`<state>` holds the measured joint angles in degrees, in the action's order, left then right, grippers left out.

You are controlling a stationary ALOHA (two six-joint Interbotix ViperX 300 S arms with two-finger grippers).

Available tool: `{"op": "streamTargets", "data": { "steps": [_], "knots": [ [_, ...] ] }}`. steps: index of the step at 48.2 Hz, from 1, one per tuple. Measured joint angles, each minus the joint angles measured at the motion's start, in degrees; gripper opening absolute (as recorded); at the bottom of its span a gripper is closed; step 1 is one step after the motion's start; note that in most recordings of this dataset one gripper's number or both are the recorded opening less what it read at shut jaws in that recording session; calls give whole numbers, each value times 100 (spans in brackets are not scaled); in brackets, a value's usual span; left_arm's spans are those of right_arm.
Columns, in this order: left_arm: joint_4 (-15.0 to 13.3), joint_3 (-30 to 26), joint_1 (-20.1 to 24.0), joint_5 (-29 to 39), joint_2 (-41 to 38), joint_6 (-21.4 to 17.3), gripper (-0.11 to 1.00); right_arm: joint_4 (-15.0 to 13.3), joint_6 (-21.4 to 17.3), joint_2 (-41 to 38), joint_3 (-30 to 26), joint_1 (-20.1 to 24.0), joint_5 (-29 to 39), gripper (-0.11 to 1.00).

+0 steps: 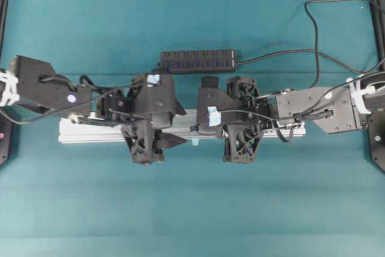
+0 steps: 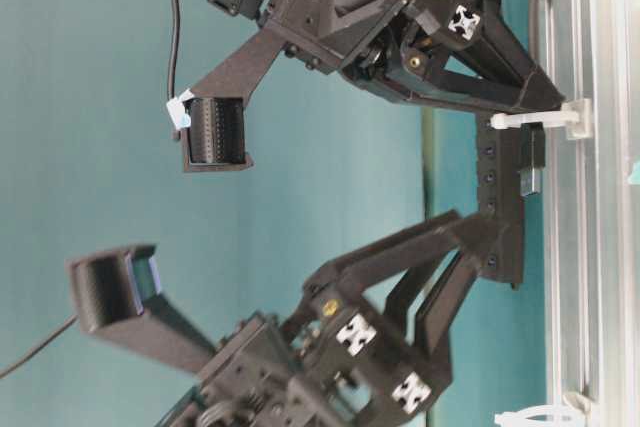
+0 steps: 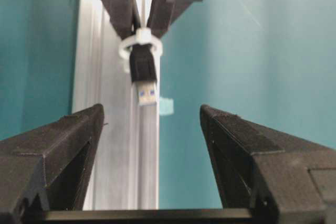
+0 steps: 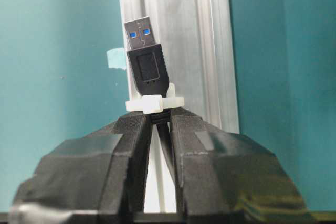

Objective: Pass the USB cable through three rings with both arms.

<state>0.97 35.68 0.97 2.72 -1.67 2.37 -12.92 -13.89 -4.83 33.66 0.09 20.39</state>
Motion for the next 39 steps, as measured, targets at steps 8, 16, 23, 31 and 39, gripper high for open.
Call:
{"op": "streamTargets", "data": {
  "steps": [8,16,23,31,39],
  "knots": [
    [0,-105,0,-18,-246,9,77,9,-18,0,0,0,0,-4],
    [0,-149,0,-70,-510,18,77,18,-18,0,0,0,0,-4],
    [0,-229,53,-211,-677,18,77,9,-18,0,0,0,0,-4],
    [0,-308,132,-378,-756,18,75,18,-18,0,0,0,0,-4],
    [0,-290,132,-404,-791,18,63,18,-18,0,0,0,0,-4]
  ]
}}
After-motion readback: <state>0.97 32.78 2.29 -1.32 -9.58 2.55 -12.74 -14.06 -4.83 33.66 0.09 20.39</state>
